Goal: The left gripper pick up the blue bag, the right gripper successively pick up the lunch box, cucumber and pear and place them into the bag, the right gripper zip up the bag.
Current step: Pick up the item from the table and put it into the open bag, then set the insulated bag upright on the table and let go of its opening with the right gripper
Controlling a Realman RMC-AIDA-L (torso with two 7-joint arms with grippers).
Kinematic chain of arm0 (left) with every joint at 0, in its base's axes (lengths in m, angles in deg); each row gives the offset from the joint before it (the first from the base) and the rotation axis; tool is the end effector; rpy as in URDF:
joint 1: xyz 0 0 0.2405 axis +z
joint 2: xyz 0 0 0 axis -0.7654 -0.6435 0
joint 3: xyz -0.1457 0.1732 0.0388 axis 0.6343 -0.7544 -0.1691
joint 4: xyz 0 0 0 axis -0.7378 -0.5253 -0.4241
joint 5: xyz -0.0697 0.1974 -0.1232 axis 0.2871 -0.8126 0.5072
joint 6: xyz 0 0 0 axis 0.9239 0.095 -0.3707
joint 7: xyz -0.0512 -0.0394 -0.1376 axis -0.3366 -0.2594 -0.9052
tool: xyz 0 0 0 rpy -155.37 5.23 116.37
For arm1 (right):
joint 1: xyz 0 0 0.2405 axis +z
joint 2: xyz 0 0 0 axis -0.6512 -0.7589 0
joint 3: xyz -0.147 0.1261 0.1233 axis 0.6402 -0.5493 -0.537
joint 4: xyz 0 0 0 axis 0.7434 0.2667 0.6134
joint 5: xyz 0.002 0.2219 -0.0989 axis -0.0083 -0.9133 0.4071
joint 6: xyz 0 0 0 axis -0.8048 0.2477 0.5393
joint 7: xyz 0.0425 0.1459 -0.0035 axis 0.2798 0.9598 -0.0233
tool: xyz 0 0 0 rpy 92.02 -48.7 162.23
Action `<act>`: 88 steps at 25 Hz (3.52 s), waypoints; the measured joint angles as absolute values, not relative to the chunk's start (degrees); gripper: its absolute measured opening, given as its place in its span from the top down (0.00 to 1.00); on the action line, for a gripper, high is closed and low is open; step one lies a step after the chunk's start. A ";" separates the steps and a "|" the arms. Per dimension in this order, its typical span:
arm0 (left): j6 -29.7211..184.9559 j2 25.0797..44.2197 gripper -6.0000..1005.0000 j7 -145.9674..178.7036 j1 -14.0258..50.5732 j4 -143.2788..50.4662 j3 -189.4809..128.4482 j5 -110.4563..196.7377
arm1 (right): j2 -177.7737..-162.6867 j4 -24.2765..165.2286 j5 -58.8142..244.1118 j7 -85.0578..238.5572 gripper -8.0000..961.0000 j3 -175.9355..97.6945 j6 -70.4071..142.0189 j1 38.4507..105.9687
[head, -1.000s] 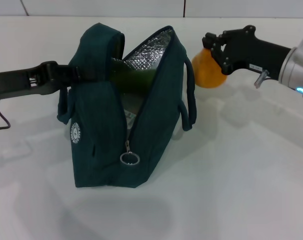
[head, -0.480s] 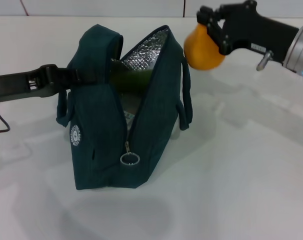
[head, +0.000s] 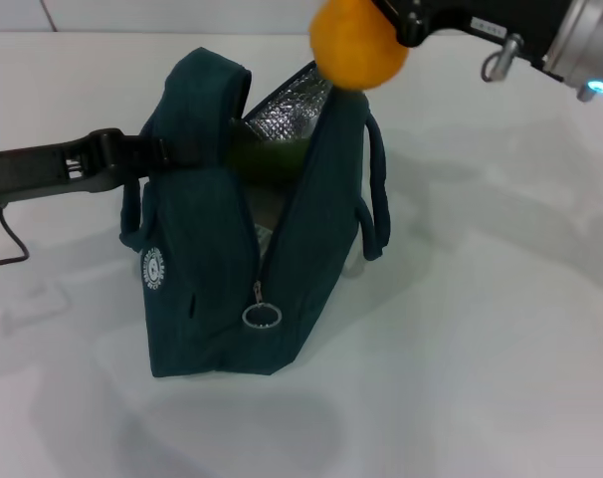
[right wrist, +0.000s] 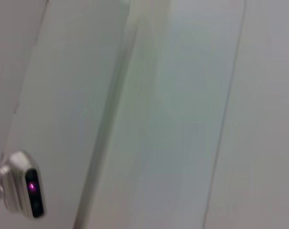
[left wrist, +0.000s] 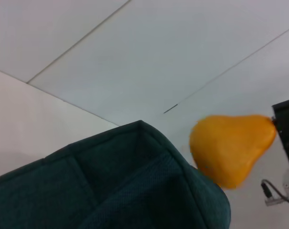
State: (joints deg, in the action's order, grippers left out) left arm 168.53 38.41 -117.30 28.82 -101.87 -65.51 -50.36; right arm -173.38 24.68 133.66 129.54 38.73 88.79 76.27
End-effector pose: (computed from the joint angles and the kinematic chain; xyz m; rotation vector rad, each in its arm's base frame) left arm -0.2494 0.3276 0.0846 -2.3699 -1.6428 -0.9930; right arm 0.0734 0.4174 -0.0020 -2.3974 -0.1776 1.0518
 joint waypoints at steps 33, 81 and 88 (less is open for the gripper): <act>166.94 38.73 0.94 -114.94 28.28 -100.10 -64.77 -50.75 | -173.71 35.06 126.66 131.31 0.84 50.33 90.12 81.80; 166.67 38.86 0.94 -114.28 26.74 -98.72 -64.95 -50.31 | -172.81 47.83 142.46 137.31 0.26 38.59 82.39 79.13; 166.68 38.92 0.94 -114.18 26.74 -98.67 -65.07 -50.31 | -172.99 50.02 142.65 136.77 0.26 38.81 81.37 81.55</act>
State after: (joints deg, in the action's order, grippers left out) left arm 166.68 38.92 -114.18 26.74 -98.67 -65.07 -50.31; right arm -172.99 50.02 142.65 136.77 38.81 81.37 81.55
